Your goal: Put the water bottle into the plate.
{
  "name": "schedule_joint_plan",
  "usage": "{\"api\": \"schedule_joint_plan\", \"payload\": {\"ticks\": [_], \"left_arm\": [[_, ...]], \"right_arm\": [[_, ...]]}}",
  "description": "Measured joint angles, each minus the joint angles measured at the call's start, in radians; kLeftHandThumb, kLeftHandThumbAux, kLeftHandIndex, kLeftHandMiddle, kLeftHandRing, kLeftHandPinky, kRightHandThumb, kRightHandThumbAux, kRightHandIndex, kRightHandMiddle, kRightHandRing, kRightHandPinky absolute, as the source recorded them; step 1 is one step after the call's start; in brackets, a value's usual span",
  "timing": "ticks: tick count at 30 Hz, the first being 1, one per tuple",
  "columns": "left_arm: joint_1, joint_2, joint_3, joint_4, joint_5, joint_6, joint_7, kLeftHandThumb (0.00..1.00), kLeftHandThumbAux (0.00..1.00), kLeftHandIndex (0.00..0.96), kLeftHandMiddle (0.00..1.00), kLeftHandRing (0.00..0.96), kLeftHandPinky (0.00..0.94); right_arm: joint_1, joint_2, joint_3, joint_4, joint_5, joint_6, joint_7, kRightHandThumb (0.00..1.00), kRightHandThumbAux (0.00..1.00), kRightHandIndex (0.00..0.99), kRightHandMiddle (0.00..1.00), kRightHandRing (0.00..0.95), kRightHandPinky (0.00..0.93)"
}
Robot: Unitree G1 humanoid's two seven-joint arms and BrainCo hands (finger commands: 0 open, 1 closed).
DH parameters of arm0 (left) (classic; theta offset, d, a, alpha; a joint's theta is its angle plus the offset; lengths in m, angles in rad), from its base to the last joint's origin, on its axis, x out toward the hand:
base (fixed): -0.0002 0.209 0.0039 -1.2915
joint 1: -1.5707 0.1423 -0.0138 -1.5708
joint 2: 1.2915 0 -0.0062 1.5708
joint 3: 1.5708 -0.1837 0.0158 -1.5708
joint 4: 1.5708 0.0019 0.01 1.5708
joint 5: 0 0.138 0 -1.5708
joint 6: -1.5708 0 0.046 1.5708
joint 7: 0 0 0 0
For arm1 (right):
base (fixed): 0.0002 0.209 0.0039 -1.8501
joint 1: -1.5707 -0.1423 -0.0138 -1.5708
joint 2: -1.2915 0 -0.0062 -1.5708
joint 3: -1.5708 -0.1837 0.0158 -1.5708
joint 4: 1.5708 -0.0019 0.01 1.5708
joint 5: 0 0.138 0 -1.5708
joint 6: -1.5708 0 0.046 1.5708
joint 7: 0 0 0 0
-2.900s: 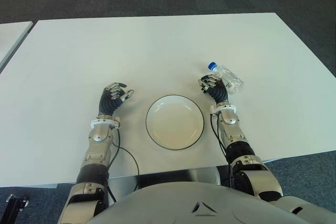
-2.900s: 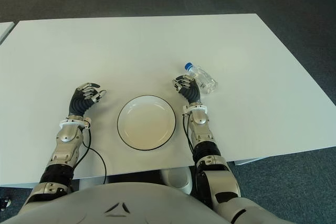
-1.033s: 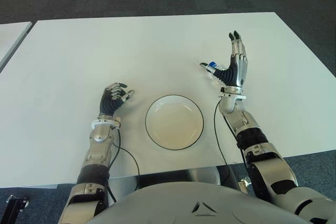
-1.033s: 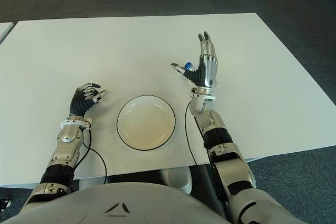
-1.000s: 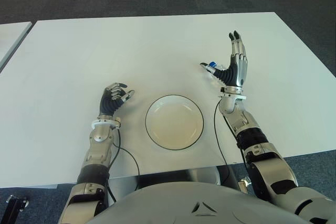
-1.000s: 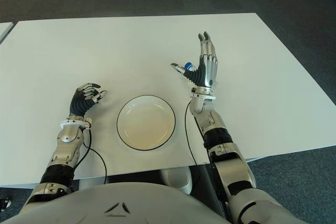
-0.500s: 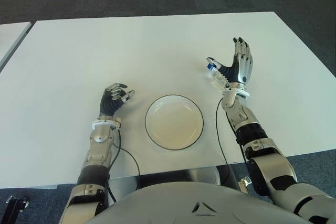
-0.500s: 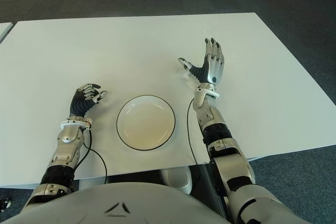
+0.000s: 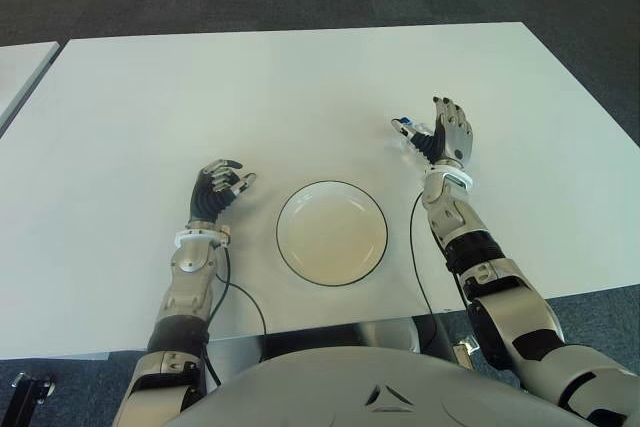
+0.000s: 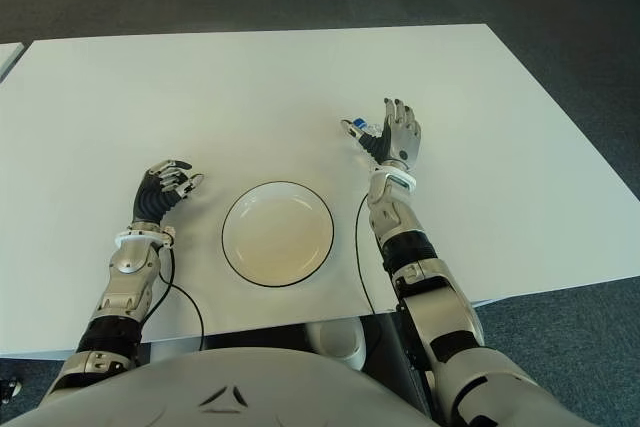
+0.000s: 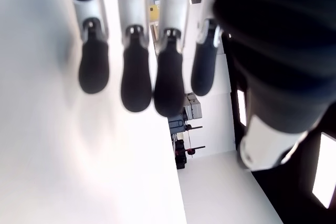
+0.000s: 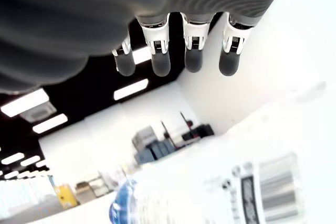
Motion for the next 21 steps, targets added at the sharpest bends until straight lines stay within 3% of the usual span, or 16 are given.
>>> {"api": "schedule_joint_plan", "payload": {"ticks": [13, 21], "left_arm": [[0.001, -0.025, 0.013, 0.003, -0.011, 0.005, 0.009, 0.709, 0.715, 0.436, 0.664, 0.652, 0.639], [-0.001, -0.026, 0.018, 0.005, -0.010, -0.010, 0.011, 0.707, 0.716, 0.436, 0.672, 0.667, 0.654]], "right_arm": [[-0.168, -0.015, 0.050, 0.330, 0.012, -0.030, 0.079, 0.579, 0.178, 0.000, 0.000, 0.000, 0.000], [-0.221, -0.016, 0.074, 0.439, 0.018, -0.050, 0.121, 0.554, 0.210, 0.000, 0.000, 0.000, 0.000]]}}
